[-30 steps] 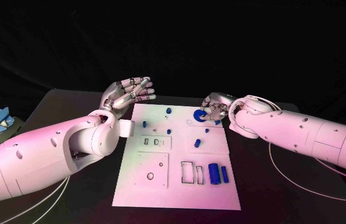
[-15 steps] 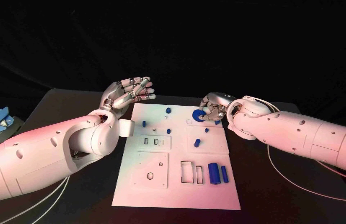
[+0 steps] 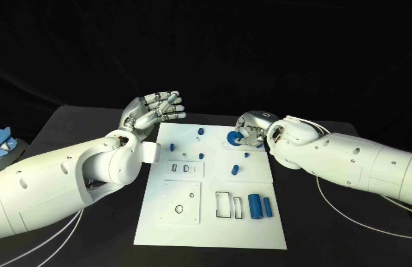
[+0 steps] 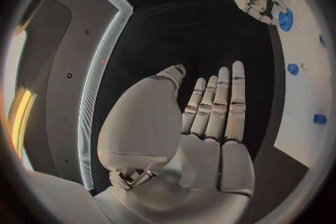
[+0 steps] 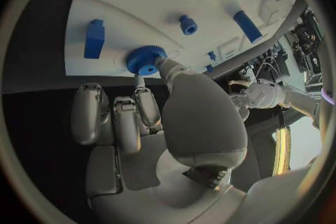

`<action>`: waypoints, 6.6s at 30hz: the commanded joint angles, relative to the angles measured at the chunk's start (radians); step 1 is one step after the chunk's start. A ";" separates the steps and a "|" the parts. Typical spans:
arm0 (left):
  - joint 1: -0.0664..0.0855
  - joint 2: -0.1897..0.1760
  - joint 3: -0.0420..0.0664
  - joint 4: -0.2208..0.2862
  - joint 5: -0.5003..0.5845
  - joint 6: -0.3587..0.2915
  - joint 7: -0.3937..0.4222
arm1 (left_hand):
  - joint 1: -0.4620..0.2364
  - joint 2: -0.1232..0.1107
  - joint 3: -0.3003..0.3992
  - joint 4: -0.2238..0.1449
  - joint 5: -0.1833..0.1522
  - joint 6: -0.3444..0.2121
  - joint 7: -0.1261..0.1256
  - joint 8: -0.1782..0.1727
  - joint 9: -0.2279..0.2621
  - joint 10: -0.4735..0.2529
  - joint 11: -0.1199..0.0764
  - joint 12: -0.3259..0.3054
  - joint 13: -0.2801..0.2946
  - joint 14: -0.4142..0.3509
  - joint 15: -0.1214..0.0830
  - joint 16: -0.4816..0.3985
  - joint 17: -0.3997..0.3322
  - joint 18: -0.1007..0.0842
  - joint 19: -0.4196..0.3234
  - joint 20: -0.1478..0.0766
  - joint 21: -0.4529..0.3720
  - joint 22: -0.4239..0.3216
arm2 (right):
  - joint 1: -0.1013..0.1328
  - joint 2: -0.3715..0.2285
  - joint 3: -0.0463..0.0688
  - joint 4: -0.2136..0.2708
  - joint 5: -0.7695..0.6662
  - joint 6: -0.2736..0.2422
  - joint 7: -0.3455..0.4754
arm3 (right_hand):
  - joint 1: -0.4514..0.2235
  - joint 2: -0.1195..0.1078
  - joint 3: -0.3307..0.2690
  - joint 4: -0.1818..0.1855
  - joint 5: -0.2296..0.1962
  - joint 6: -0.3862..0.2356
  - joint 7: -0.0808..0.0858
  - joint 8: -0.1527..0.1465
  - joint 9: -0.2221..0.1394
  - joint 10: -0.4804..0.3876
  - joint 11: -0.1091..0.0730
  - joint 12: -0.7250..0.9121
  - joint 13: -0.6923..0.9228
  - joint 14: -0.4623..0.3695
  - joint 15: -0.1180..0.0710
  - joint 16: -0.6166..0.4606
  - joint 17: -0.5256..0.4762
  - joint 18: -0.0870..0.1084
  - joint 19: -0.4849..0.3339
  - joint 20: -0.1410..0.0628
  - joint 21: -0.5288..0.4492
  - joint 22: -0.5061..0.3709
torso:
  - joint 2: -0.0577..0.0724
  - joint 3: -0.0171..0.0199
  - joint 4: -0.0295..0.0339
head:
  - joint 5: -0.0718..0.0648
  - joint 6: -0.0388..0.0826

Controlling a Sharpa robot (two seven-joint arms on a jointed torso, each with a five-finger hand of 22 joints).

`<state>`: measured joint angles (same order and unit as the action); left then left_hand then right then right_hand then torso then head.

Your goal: Assemble the parts on the task board

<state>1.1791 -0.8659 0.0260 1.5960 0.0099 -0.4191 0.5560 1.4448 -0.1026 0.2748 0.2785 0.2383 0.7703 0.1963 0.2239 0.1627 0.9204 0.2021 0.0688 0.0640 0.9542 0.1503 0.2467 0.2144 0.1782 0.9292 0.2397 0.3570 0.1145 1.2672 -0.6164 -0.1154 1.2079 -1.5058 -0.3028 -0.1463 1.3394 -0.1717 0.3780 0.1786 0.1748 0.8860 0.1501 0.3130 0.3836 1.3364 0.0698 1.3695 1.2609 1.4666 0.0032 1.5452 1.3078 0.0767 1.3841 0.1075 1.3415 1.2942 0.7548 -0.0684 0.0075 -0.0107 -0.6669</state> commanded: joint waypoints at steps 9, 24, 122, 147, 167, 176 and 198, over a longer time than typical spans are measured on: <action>0.001 0.003 0.001 0.000 0.002 0.017 -0.001 | -0.006 -0.005 0.009 0.000 -0.004 -0.007 0.056 -0.005 -0.001 -0.008 0.002 -0.007 -0.001 -0.008 0.001 -0.007 0.002 0.004 0.006 0.002 0.001 -0.002 | -0.009 -0.004 -0.005 0.022 -0.052 -0.095 -0.031 | -0.006 -0.016 0.030 -0.004 0.079 0.011 -0.004 0.009 0.013 0.025 -0.006 0.017 0.027 0.087 -0.008 0.007 0.181 -0.011 0.017 -0.005 0.015 0.019 | 0.001 0.0010 -0.0008 | 0.004 0.003; 0.001 0.005 0.001 -0.003 0.002 0.014 -0.004 | -0.002 -0.002 0.014 -0.003 -0.004 -0.008 0.058 -0.007 -0.002 -0.011 0.003 -0.006 -0.001 -0.009 0.001 -0.010 0.003 0.004 0.006 0.002 0.000 -0.003 | -0.003 0.011 -0.003 0.145 -0.100 -0.195 -0.048 | -0.022 -0.025 0.055 -0.004 0.147 0.017 -0.006 0.011 0.023 0.033 -0.008 0.021 0.038 0.089 -0.010 0.009 0.192 -0.015 0.028 -0.008 0.028 0.038 | 0.001 -0.0003 0.0005 | 0.008 0.006; 0.001 0.016 0.001 -0.006 0.002 0.016 -0.008 | 0.007 -0.004 0.026 -0.013 -0.005 -0.008 0.057 -0.009 -0.002 -0.014 0.003 -0.005 0.000 -0.009 0.002 -0.015 0.005 0.004 0.007 0.002 -0.001 -0.006 | -0.034 0.212 -0.009 -0.015 -0.097 -0.163 -0.040 | -0.068 -0.042 0.037 0.016 0.022 -0.139 0.041 -0.104 -0.001 -0.022 0.034 -0.023 -0.011 0.087 0.025 0.008 0.184 -0.014 0.022 0.021 0.017 0.037 | 0.003 0.0007 0.0003 | 0.023 -0.001; 0.001 0.001 0.000 -0.013 0.002 0.025 -0.010 | 0.007 -0.005 0.028 -0.014 -0.005 0.003 0.056 -0.007 0.000 -0.013 0.002 -0.004 0.000 -0.008 0.002 -0.017 0.006 0.004 0.007 0.002 -0.001 -0.007 | 0.019 -0.071 -0.001 0.196 0.252 -0.210 0.149 | -0.035 -0.012 0.056 0.004 0.056 -0.049 0.029 -0.092 0.012 -0.036 0.023 -0.033 -0.021 0.074 0.017 -0.005 0.134 0.004 -0.023 0.018 -0.045 -0.019 | -0.011 0.0105 -0.0194 | 0.025 0.000; -0.003 -0.001 0.000 -0.014 0.002 0.089 -0.016 | 0.003 -0.009 0.046 -0.018 -0.005 0.034 0.050 0.003 0.006 0.037 -0.007 0.009 0.004 -0.003 -0.003 -0.026 0.013 0.004 0.005 0.000 -0.006 -0.014 | 0.011 -0.307 -0.003 0.175 0.476 -0.085 0.327 | -0.001 -0.029 0.069 -0.037 0.038 -0.063 0.034 -0.106 0.009 -0.083 0.028 -0.072 -0.065 0.071 0.019 -0.011 0.121 0.013 -0.053 0.019 -0.090 -0.055 | -0.027 0.0477 -0.0434 | 0.021 -0.003; -0.005 0.004 -0.001 -0.022 0.001 0.104 -0.017 | 0.003 -0.010 0.048 -0.019 -0.005 0.036 0.049 0.004 0.006 0.040 -0.007 0.010 0.004 -0.004 -0.003 -0.027 0.013 0.004 0.004 0.001 -0.006 -0.014 | -0.018 -0.269 -0.004 0.110 0.478 -0.074 0.335 | 0.011 -0.032 0.075 -0.051 0.036 -0.074 0.037 -0.114 0.007 -0.094 0.030 -0.080 -0.075 0.069 0.022 -0.014 0.114 0.015 -0.060 0.021 -0.102 -0.064 | -0.021 0.0629 -0.0372 | 0.029 -0.007; -0.006 0.008 -0.001 -0.029 -0.001 0.109 -0.022 | 0.003 -0.011 0.050 -0.019 -0.005 0.037 0.049 0.004 0.006 0.042 -0.007 0.009 0.003 -0.006 -0.002 -0.029 0.014 0.003 0.001 0.001 -0.009 -0.016 | -0.046 -0.179 -0.011 0.034 0.397 0.003 0.299 | 0.044 -0.034 0.103 -0.095 0.043 -0.096 0.039 -0.130 0.004 -0.110 0.032 -0.089 -0.085 0.067 0.024 -0.016 0.110 0.018 -0.068 0.023 -0.117 -0.073 | -0.015 0.0700 -0.0326 | 0.019 -0.019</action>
<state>1.1724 -0.8592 0.0246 1.5663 0.0099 -0.3298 0.5313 1.4487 -0.1065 0.3189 0.2592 0.2383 0.8013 0.2050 0.2242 0.1675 0.9565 0.1946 0.0725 0.0661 0.9542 0.1503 0.2226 0.2266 0.1782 0.9292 0.2397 0.3533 0.1003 1.2224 -0.7938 -0.1257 1.2430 -1.0683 -0.3424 0.1632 1.3742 -0.2028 0.4803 0.0921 0.2166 0.7999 0.1890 0.1891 0.3892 1.2344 0.1037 1.2858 1.1770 1.4664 0.0213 1.5355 1.3074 0.0771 1.3228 0.1326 1.2284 1.2226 0.7398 0.0012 -0.0244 0.0081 -0.6835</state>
